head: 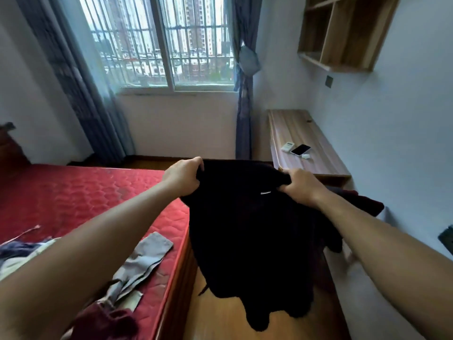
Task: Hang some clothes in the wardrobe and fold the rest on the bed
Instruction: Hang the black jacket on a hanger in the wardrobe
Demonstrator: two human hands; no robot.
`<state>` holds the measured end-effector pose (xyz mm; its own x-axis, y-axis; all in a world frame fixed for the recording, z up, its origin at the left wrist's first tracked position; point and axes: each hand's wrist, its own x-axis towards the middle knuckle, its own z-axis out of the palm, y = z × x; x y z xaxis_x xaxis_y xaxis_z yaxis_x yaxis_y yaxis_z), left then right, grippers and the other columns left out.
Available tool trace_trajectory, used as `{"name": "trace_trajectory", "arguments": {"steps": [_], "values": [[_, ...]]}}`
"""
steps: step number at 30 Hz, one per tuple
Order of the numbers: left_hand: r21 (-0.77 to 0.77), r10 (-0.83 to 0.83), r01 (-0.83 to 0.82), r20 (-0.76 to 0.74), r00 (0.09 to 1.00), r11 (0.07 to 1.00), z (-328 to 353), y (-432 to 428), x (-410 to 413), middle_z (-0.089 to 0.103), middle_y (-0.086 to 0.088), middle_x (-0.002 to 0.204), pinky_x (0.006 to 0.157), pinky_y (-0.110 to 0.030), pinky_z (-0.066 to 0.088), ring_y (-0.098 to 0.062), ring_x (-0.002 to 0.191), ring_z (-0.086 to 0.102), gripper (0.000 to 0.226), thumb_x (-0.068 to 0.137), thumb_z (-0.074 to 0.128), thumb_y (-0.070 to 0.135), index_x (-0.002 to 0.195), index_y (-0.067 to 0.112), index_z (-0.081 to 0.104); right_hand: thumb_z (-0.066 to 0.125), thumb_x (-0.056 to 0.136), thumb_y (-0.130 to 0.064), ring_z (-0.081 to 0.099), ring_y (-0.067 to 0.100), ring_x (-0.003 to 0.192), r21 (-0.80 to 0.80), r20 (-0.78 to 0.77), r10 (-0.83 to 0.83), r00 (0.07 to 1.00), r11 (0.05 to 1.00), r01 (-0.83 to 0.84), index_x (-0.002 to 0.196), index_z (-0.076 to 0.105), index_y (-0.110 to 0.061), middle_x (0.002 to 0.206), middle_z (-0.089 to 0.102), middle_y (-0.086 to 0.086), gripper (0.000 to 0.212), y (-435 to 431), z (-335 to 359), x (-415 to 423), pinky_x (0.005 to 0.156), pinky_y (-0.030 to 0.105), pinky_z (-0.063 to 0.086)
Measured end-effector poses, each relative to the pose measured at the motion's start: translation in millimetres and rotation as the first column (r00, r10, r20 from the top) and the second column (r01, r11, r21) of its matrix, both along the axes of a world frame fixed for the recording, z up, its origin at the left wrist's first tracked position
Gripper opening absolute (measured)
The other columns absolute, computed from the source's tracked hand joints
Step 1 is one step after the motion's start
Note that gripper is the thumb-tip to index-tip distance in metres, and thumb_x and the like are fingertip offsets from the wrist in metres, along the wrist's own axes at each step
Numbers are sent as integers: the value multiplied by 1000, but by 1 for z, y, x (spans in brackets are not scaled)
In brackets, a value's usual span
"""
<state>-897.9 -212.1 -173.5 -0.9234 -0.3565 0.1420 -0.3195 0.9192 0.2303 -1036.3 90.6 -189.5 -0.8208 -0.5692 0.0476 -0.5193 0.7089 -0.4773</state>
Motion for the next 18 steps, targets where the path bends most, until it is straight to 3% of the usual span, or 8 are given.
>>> {"name": "trace_trajectory", "arguments": {"steps": [4, 9, 11, 16, 18], "values": [[436, 134, -139, 43, 990, 889, 16, -47, 40, 61, 1, 75, 50, -20, 41, -16, 62, 57, 34, 69, 73, 3, 98, 18, 66, 72, 79, -41, 59, 11, 77, 8, -57, 125, 990, 992, -125, 85, 59, -25, 81, 62, -8, 21, -67, 50, 19, 60, 26, 39], [656, 232, -227, 82, 969, 720, 37, -92, 106, 64, -2, 76, 53, -25, 47, -17, 60, 59, 27, 57, 74, 17, 83, 21, 69, 65, 65, -42, 59, 10, 76, -16, -69, 283, 957, 959, -285, 87, 59, -22, 83, 63, -4, 30, -150, 82, 48, 58, 26, 42], [613, 283, -268, 74, 956, 744, 41, -106, 135, 67, -1, 88, 57, -25, 49, -17, 71, 64, 35, 63, 84, 30, 92, 23, 67, 60, 58, -41, 59, 10, 76, 0, -45, 340, 939, 940, -340, 88, 56, -23, 85, 63, -3, 35, -180, 91, 62, 60, 29, 44], [231, 377, -371, 22, 926, 899, 46, -134, 222, 66, -1, 110, 86, -35, 50, -22, 100, 62, 51, 72, 86, 33, 114, 25, 58, 62, 52, -27, 62, 23, 75, 181, 27, 513, 858, 841, -509, 95, 46, -26, 87, 62, 7, 46, -237, 100, 99, 52, 27, 42], [88, 432, -432, 28, 902, 897, 50, -139, 261, 66, 2, 105, 82, -36, 50, -24, 98, 63, 44, 78, 80, 35, 115, 30, 58, 59, 59, -25, 59, 25, 74, 284, -28, 610, 792, 764, -579, 103, 40, -24, 88, 59, 10, 48, -259, 95, 117, 53, 31, 43]]}}
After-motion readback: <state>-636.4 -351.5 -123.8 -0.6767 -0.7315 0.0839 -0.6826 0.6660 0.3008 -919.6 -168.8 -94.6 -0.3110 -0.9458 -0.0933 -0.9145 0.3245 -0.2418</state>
